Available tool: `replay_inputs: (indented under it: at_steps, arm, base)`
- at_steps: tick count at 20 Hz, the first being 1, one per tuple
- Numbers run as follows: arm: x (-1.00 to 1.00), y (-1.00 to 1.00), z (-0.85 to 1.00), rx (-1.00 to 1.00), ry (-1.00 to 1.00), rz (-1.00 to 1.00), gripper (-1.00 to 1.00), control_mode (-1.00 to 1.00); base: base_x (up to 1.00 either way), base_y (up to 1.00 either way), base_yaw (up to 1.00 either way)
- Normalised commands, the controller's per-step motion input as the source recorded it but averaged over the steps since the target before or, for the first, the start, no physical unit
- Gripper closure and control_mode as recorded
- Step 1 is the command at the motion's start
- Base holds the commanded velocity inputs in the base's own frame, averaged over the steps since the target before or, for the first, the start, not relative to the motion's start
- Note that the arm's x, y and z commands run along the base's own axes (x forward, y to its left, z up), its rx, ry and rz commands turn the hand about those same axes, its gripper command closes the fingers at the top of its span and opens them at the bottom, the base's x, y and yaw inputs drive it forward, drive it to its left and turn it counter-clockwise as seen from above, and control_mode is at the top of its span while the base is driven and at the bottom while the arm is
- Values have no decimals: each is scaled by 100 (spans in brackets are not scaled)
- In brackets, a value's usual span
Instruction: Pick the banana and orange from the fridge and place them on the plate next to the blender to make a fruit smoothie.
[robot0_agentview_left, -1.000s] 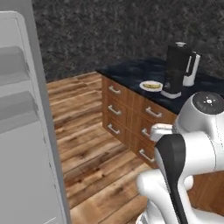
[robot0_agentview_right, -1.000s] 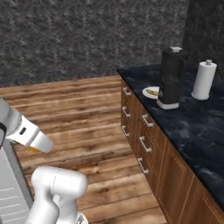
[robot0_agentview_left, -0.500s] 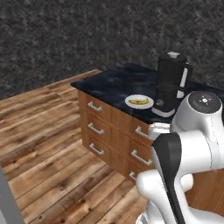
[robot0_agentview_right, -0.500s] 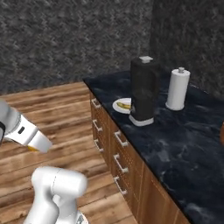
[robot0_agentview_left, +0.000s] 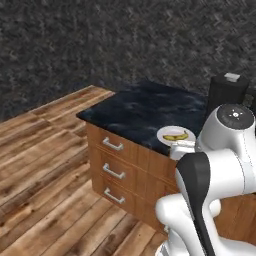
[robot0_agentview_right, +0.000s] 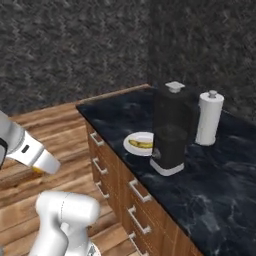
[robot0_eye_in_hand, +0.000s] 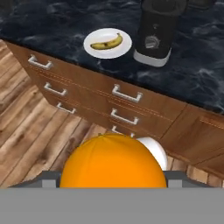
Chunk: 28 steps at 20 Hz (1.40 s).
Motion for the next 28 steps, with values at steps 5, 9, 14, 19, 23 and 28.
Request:
replay_inputs:
  at_steps: [5,9,14,19,23,28]
  arm:
    - [0,0,0,0,0,0,100,100]
    - [0,0,0,0,0,0,100,100]
    - [0,0,0,0,0,0,100,100]
    - [0,0,0,0,0,0,100,100]
    - [0,0,0,0,0,0,100,100]
    - [90,-17,-41,11,28,-30,100,-100]
  base:
    - [64,50,-51]
    - [27,46,-62]
    - [9,72,-73]
    - [30,78,-67]
    - [43,29,-48]
    - [0,0,0]
